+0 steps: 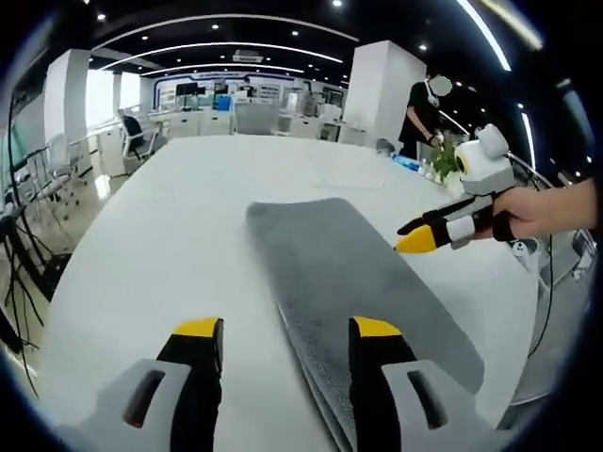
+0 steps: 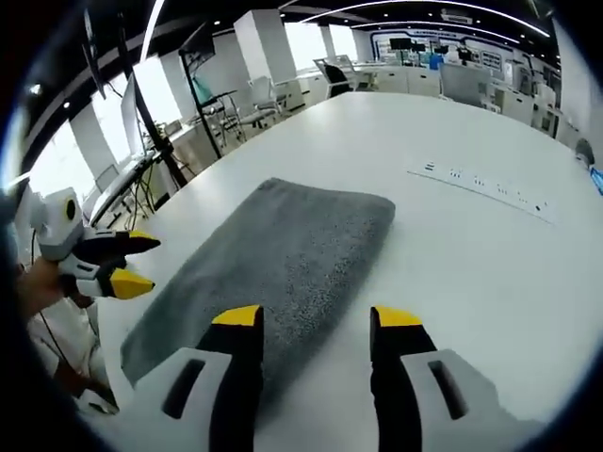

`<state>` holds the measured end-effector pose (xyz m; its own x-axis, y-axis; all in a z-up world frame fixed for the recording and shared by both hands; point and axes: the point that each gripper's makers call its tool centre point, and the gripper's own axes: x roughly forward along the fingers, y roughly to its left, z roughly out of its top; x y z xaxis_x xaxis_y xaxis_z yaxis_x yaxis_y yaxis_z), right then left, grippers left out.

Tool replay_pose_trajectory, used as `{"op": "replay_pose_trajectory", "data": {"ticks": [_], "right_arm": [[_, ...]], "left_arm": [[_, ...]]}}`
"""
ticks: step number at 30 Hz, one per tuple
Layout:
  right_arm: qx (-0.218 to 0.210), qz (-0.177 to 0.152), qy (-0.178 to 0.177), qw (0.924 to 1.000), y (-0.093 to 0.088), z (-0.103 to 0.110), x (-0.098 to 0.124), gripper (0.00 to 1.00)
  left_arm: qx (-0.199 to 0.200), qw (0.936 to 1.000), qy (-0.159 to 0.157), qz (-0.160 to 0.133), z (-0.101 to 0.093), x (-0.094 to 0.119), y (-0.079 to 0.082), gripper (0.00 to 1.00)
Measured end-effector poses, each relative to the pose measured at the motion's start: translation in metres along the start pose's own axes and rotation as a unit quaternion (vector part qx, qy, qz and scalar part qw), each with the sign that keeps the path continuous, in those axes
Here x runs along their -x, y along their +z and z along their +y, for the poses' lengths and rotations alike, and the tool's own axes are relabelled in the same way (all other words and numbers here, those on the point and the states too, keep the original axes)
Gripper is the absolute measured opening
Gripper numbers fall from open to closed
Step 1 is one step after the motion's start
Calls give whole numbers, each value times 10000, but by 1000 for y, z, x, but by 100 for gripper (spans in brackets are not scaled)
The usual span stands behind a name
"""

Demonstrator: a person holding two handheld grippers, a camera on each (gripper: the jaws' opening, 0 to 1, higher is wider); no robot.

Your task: Fold the towel on the table until its edges align and the towel forms a compact rectangular stack.

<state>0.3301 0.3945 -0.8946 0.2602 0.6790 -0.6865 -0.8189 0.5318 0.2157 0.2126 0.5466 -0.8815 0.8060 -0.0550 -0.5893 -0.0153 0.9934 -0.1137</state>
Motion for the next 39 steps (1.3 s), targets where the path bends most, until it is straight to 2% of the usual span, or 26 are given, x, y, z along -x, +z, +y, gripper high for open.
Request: {"op": "replay_pose_trajectory", "data": {"ticks": [2,6,9,13,15,21,25,28,34,39], "right_arm": [[-10,1,6,10000,-4,3,2,43],[-66,12,0,10000,-13,5,3,40],[-128,48,9,9999,-21,8,2,38],[-59,53,-57,10000,-30,10,1,27],[-148,36,-48,9999,-33,11,0,27],[-153,53,-50,9999,-34,10,-3,24],[-139,75,-37,9999,-35,11,-4,22],[-159,46,0,9999,-35,13,-5,19],[-66,12,47,10000,-37,16,-9,14],[103,38,76,9999,-38,18,-9,13]], "left_arm": [[-87,9998,-13,152,3,-6,-6,53],[-114,9997,-44,221,5,-13,-10,48],[-58,9998,-15,203,7,-15,-11,43],[187,9997,-21,169,9,-19,-13,37],[192,9996,-29,187,7,-20,-15,35],[216,9993,-92,278,2,-23,-22,32],[534,9981,-118,271,-1,-24,-24,29],[544,9982,-99,245,-1,-24,-25,28],[363,9992,-128,147,-6,-26,-24,26],[249,9992,-297,136,-18,-30,-24,14]]}}
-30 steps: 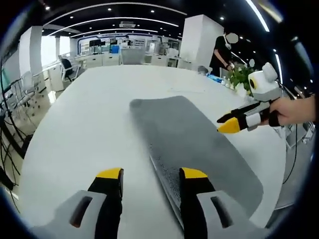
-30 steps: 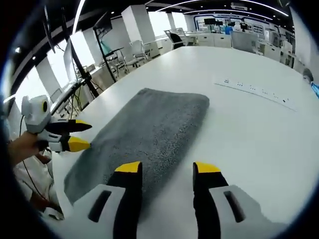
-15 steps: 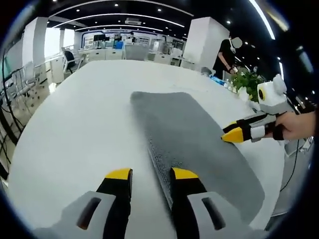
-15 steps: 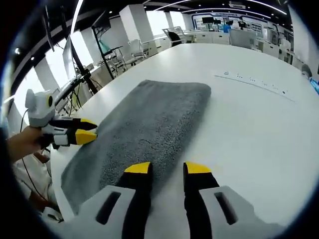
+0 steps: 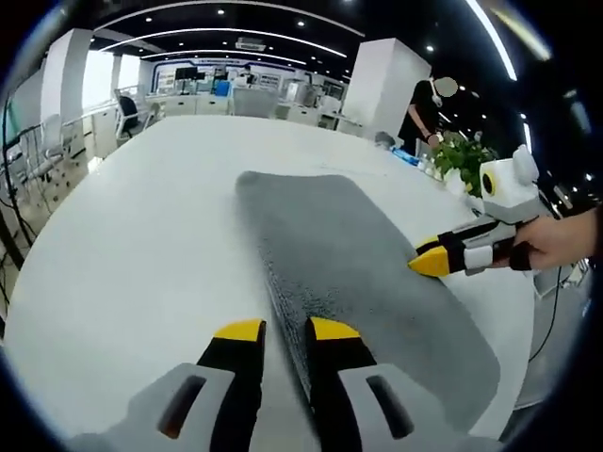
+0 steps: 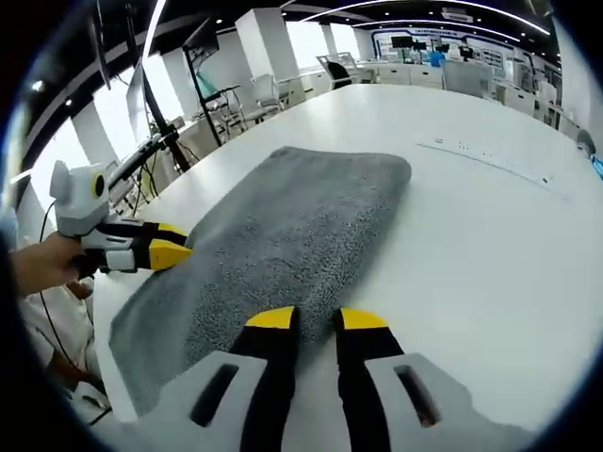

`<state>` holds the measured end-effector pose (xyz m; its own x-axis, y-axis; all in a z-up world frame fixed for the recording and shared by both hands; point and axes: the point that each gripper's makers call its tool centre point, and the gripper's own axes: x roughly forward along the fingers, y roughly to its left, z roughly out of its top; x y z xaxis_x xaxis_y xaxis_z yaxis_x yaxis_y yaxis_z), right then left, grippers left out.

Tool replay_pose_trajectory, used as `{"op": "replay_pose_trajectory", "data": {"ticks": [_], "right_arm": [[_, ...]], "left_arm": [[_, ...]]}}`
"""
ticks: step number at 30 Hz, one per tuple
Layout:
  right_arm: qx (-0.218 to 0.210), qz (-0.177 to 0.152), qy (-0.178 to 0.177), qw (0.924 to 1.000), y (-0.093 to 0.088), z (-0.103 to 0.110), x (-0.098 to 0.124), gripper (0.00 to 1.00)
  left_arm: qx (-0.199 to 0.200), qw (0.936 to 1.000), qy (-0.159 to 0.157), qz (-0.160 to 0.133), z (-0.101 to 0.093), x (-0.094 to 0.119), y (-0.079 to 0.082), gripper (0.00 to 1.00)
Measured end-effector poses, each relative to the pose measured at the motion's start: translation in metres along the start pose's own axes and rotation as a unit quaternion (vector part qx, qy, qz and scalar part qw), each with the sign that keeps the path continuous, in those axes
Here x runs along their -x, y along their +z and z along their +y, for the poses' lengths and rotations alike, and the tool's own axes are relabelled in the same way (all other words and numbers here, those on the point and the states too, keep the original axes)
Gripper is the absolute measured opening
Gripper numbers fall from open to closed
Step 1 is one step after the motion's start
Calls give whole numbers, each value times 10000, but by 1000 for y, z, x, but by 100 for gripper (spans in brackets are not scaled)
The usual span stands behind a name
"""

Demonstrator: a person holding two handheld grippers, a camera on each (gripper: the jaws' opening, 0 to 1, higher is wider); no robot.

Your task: Fold the towel on the table until its edges align and the towel forms a compact rectangular stack.

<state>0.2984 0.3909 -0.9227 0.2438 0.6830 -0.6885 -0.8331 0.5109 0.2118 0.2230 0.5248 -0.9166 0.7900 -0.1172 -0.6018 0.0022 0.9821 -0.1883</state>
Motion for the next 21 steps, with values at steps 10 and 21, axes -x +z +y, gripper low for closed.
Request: {"op": "replay_pose_trajectory", "data": {"ticks": [10,21], "right_arm": [[81,-67,72,9999,-1,2,0,10],[147,-182,-8,9997,-4,-4,4,8]], "left_arm": [[-88,9999,-61,66,0,-2,1,11],[-468,9979,211,396,-7,-10,3,8]]}}
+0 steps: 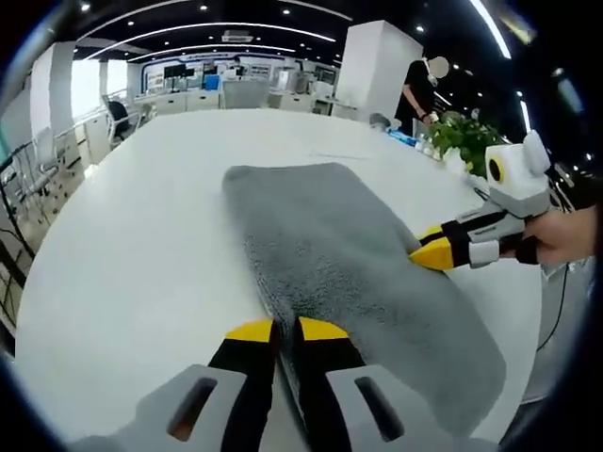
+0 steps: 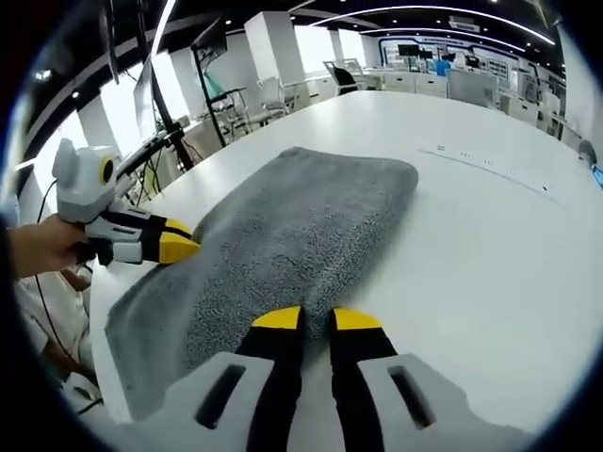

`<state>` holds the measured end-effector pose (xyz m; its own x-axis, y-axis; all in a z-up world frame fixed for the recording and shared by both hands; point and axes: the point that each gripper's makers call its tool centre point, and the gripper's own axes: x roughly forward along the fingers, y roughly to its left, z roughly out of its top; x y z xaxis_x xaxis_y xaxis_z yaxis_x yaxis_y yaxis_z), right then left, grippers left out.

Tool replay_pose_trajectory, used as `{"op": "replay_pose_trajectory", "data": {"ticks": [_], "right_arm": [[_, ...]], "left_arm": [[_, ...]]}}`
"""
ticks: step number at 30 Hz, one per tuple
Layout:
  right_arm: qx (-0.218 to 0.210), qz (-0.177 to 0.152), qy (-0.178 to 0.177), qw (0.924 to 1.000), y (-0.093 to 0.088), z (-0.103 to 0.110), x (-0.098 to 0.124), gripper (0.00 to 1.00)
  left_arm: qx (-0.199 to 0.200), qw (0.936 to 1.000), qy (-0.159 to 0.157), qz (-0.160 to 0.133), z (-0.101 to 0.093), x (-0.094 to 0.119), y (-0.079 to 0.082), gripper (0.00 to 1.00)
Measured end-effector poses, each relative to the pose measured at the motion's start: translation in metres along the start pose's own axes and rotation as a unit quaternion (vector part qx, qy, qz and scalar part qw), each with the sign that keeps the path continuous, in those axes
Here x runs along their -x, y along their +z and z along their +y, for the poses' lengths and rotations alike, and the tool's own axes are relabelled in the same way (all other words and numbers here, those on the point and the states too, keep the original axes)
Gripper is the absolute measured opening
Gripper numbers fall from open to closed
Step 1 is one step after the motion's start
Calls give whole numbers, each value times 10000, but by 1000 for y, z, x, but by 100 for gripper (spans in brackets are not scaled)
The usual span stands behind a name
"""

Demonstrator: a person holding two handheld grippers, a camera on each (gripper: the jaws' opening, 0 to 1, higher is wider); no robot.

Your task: Fold the towel on the table until its edges align and the towel forms a compact rectangular stack.

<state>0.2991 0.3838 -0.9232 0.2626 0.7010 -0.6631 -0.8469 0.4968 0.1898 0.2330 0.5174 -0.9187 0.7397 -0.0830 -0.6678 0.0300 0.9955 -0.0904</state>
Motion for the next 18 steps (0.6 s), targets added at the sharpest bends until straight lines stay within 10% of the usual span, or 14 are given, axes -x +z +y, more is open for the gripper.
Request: {"op": "replay_pose_trajectory", "data": {"ticks": [18], "right_arm": [[-243,-71,-172,9995,-16,-36,26,8]], "left_arm": [[-208,9997,-85,55,-39,-23,10,7]]}}
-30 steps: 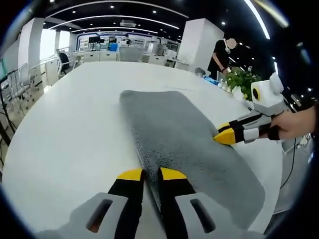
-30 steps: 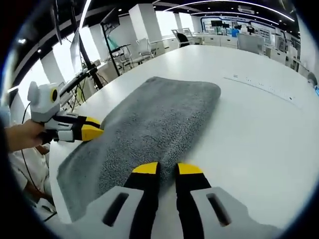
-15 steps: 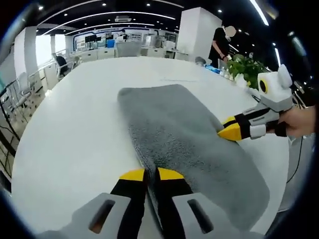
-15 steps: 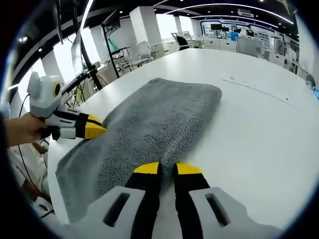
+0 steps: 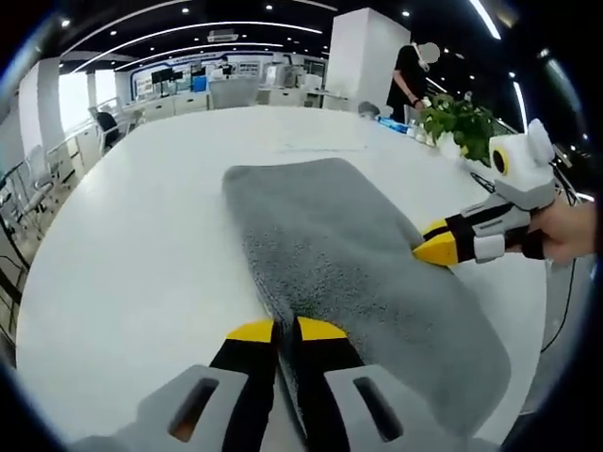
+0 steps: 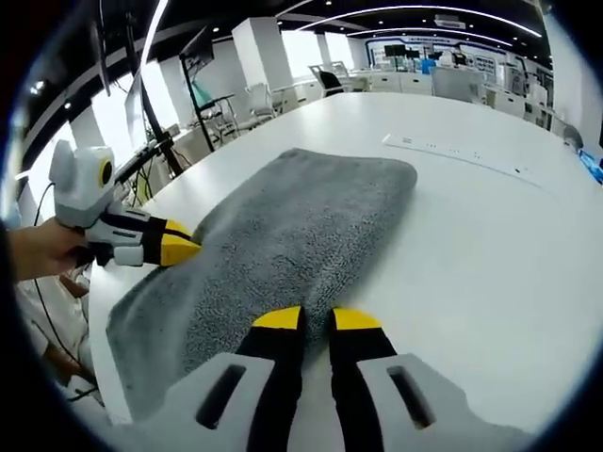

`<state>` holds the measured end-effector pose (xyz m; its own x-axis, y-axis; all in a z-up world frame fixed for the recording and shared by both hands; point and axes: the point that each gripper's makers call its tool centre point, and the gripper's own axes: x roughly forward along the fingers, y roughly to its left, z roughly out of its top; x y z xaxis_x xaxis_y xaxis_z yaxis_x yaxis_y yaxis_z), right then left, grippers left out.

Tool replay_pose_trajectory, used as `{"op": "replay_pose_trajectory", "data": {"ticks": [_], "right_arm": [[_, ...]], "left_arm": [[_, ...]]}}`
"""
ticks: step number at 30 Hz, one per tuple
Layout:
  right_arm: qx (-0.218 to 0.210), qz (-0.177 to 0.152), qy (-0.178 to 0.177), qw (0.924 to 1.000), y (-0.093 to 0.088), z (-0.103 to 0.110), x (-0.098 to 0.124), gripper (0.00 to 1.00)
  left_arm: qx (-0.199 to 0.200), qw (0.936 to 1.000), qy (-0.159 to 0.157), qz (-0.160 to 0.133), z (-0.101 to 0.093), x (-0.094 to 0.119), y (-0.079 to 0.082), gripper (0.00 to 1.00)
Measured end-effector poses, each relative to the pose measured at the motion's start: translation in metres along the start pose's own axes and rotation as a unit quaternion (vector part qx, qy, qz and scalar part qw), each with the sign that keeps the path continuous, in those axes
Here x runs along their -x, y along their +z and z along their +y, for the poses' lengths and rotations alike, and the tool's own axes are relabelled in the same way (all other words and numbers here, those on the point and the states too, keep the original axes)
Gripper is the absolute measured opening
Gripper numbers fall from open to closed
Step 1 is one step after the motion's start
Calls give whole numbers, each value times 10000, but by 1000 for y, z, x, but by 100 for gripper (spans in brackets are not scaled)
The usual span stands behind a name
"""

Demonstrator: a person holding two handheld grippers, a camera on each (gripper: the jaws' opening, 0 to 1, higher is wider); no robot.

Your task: Fold the towel on the table until its edges align and the towel forms a compact rectangular stack.

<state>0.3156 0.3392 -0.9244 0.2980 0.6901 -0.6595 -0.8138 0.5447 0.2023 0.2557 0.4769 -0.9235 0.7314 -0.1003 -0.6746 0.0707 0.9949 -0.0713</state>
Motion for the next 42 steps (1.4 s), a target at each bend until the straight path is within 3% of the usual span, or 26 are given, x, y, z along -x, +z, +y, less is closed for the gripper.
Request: {"op": "replay_pose_trajectory", "data": {"ticks": [8,19,31,42], "right_arm": [[-104,-22,-150,9998,-10,-20,17,8],[-257,-81,-352,9990,-23,-52,43,7],[-592,-144,-590,9964,-40,-90,74,7],[-807,-149,-881,9927,-59,-132,107,7]], "left_arm": [[-152,9998,-146,34,-28,-8,6,7],[-657,9971,-375,107,-72,-19,15,7],[-613,9958,-679,35,-118,-37,27,6],[-832,9916,-995,9,-169,-53,38,6]]}}
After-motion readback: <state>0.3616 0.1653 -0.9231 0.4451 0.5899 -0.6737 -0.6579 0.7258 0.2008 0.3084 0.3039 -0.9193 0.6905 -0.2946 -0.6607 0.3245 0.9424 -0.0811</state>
